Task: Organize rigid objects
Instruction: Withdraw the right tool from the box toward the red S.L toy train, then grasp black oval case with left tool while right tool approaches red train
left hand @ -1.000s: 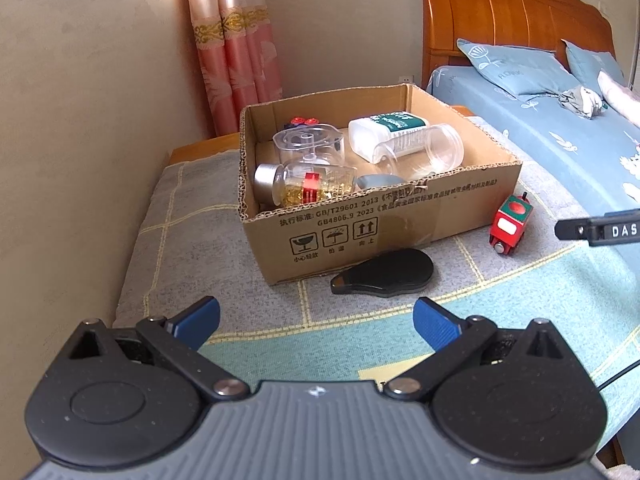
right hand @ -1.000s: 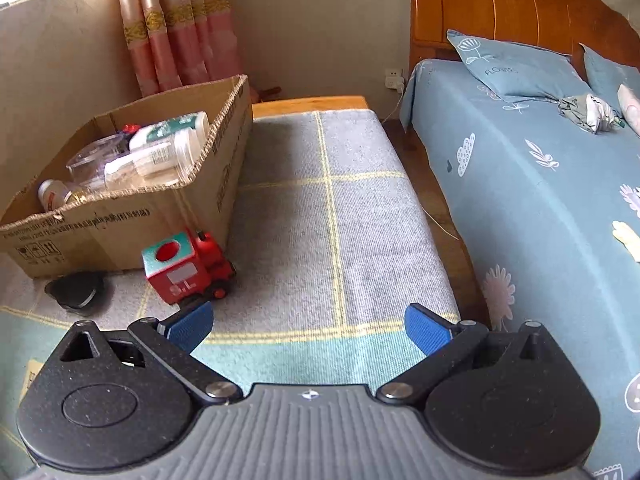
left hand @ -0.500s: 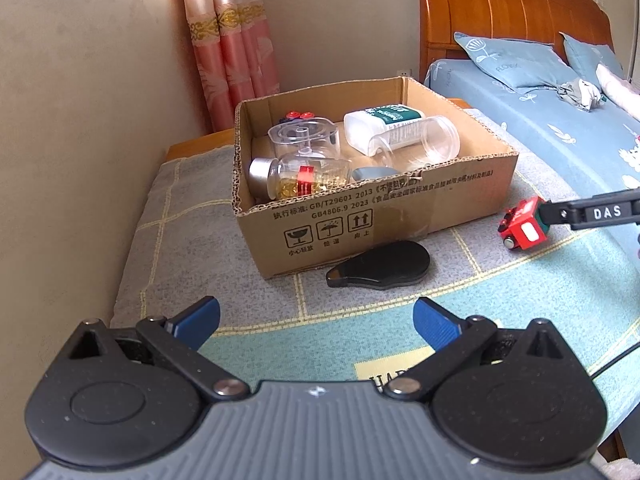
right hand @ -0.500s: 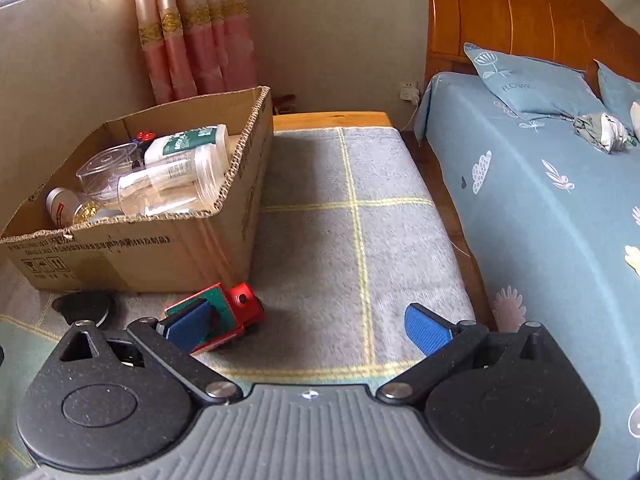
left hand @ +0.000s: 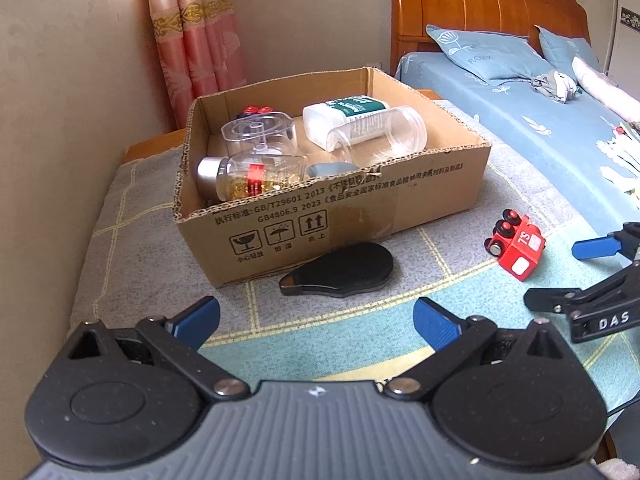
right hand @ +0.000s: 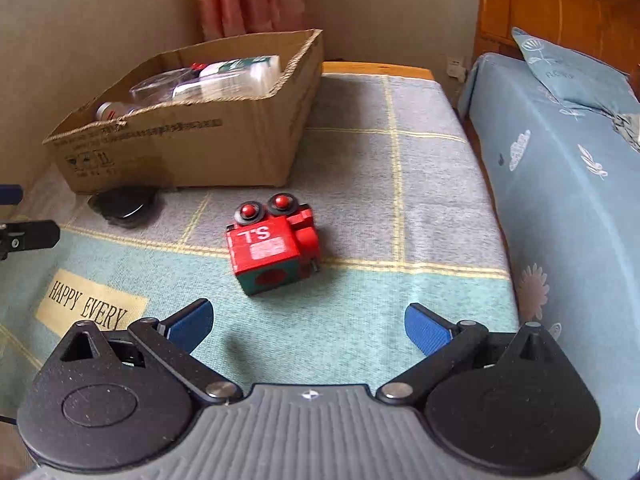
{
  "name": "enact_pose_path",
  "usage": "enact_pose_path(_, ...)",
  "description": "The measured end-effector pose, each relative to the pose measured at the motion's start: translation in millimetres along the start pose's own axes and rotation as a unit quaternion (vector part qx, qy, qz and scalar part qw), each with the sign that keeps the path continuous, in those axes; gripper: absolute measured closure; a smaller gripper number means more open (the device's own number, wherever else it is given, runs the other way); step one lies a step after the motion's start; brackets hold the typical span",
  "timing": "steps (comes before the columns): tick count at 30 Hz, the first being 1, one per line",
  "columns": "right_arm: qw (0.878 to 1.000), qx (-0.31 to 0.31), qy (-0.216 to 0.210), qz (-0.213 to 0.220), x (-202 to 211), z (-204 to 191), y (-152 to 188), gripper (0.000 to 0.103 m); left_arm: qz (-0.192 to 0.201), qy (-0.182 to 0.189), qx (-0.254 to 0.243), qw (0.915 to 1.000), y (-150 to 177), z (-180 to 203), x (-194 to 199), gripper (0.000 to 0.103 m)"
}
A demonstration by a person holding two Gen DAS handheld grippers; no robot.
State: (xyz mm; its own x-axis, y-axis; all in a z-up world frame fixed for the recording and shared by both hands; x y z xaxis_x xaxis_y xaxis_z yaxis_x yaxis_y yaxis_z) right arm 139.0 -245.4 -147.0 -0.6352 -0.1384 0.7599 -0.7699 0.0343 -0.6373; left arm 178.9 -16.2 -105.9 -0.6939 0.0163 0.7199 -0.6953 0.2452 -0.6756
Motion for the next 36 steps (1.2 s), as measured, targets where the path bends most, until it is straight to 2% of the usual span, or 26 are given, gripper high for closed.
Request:
enact_pose_path(2,1.000,0.022,0.012,-0.002,-7,-6,-3,0.000,-0.004,0.005,0.005,1.0000,-3,3,-8,0.001)
enact_pose_path(6,1.000,0.025,0.005,0.000,-8,-5,-6,0.000,-0.012,0.015,0.029,0.9994,-11,7,-26,0.001)
enact_pose_path(15,1.000,0.028,0.005,0.011,-7,-5,-4,0.000,-0.056,-0.015,0.064,0.9963,-1,19,-62,0.001)
enact_pose_path(23,0.999,0.034,0.001,0.023,-7,-5,-2,0.000,-0.032,-0.036,0.087,0.9950,-7,25,-70,0.002)
enact_pose_path(26,0.999,0.038,-0.002,0.025,-6,-5,-2,0.000,-0.021,-0.033,0.083,0.9958,-8,26,-71,0.004)
enact_pose_path(29,0.999,0.039,-0.003,0.026,-6,-4,-2,0.000,-0.011,-0.030,0.079,0.9963,-10,25,-68,0.013)
enact_pose_path(36,0.999,0.040,-0.004,0.025,-5,-4,-2,0.000,-0.015,-0.020,0.066,0.9975,-4,18,-63,0.013)
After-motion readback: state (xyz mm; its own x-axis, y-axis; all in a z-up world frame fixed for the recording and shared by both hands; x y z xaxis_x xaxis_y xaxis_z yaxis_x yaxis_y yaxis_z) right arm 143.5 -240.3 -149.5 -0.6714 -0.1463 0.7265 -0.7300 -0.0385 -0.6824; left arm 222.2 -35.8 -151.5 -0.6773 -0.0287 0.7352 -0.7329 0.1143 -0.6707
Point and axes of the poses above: each gripper's, at about its wrist camera, not at the fingertips, and x roughly against the way its jaws point, z to its right, y to its underside, the point moved 6 cm from there along -x, roughly the way its jaws point, and after that the axes turned 8 degrees about -y, right-handed, at the moved point
